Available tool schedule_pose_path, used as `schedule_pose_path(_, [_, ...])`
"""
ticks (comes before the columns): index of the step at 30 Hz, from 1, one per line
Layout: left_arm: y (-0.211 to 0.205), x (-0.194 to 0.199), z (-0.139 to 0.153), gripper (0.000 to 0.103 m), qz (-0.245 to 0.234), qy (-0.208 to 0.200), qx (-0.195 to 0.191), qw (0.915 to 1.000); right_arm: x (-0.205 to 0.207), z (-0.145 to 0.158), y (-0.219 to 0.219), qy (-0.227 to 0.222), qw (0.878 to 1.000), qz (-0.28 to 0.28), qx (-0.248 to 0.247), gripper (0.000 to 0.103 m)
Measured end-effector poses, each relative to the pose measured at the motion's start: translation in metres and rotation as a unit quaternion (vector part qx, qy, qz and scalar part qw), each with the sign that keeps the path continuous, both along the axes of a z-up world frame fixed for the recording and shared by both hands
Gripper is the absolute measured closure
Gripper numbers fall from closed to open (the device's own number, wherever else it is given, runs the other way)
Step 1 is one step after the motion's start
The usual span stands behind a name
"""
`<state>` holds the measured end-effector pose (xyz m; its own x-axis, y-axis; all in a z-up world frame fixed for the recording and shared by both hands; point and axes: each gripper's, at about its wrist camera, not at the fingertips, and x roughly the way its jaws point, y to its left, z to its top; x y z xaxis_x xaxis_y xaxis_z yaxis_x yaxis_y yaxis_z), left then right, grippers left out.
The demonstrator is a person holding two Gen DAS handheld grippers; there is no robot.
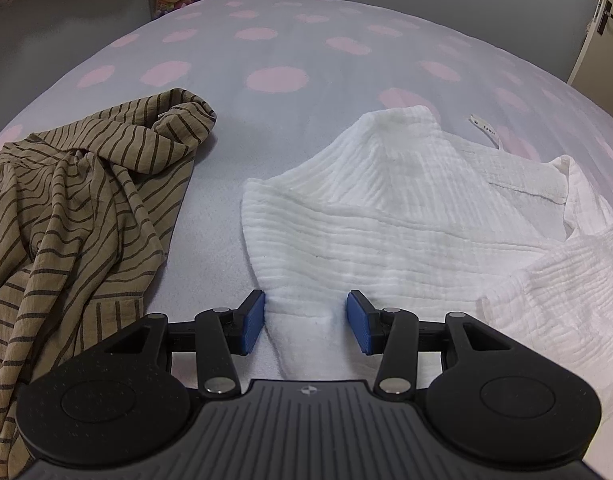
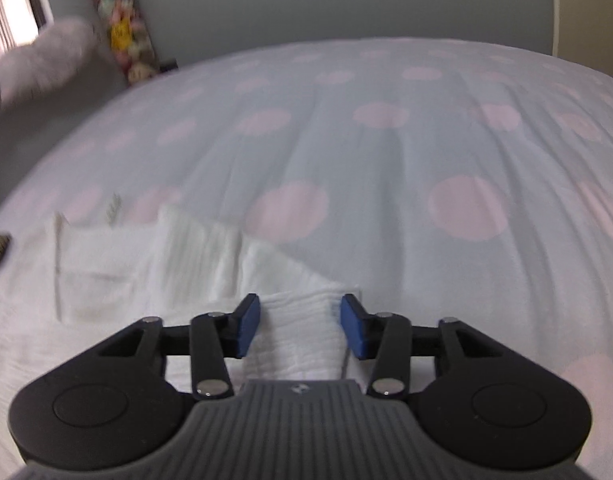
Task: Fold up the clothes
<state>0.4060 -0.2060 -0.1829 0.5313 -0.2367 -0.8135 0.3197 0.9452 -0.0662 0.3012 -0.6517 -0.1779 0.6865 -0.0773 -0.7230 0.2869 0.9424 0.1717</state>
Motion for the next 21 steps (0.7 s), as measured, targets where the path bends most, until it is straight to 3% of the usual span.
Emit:
schedule_pose_path(3, [0.001,-0.001,-0.001,0.06,-0.002,-0.002,-0.001,1.0,0.0,-0.004,0.002,0.01,1.0,0.0,-0.029,0.098])
schedule_pose_path(9, [0.002,-0.001,-0.001,0.06,-0.001,-0.002,-0.004,1.0,-0.01,0.013,-0.033,-0.028,0.998,-0.054,-0.003,0.1])
schedule_pose_path(14, [0.0,-0.001,-0.001,0.06,0.001,-0.002,0.002,1.0,-0.005,0.008,-0.057,-0.02,0.995,-0.1,0.004,0.103])
schedule_pose_path(17, [-0.001,0.001,-0.001,0.06,0.001,0.001,0.004,1.0,-0.009,0.002,-0.065,-0.017,0.992,-0.118,0.035,0.101])
schedule_pose_path(21, [0.0,0.001,-0.001,0.06,0.001,0.001,0.002,1.0,-0.033,0.006,-0.063,-0.033,0.991,-0.107,0.066,0.089])
